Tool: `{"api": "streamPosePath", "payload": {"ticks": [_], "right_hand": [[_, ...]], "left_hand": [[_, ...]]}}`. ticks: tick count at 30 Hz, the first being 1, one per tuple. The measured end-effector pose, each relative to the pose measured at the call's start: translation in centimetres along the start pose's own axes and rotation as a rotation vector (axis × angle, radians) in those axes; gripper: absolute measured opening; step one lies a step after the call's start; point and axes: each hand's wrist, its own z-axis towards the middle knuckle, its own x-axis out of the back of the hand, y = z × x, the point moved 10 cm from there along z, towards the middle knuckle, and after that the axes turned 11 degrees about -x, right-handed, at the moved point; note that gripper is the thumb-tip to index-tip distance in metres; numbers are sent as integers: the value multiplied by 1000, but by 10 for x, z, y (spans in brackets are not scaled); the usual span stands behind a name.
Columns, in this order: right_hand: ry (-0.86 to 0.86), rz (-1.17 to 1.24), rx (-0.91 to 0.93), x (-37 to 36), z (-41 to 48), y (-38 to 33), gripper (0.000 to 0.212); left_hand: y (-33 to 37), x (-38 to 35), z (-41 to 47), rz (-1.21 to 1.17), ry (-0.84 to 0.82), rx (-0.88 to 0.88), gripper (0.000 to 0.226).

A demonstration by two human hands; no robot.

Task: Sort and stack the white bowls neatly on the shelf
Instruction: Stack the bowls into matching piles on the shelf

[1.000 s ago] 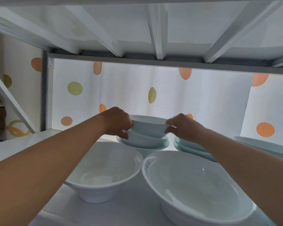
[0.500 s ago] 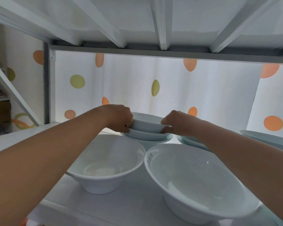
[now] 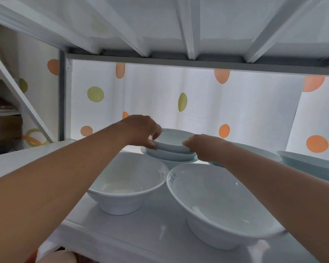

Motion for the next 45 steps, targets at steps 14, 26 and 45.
{"api": "streamPosePath", "payload": {"ticks": [14,26,45], "right_hand": [[166,86,-125,16,-46,72,45],[185,118,-359,4,-203,258,46],[100,106,-814,-33,-447,500,49]], "left_hand": [[68,26,41,-95,50,-36,37],[269,88,131,-73,219,-90,41],[509,136,231,-238,298,-262,44]]}}
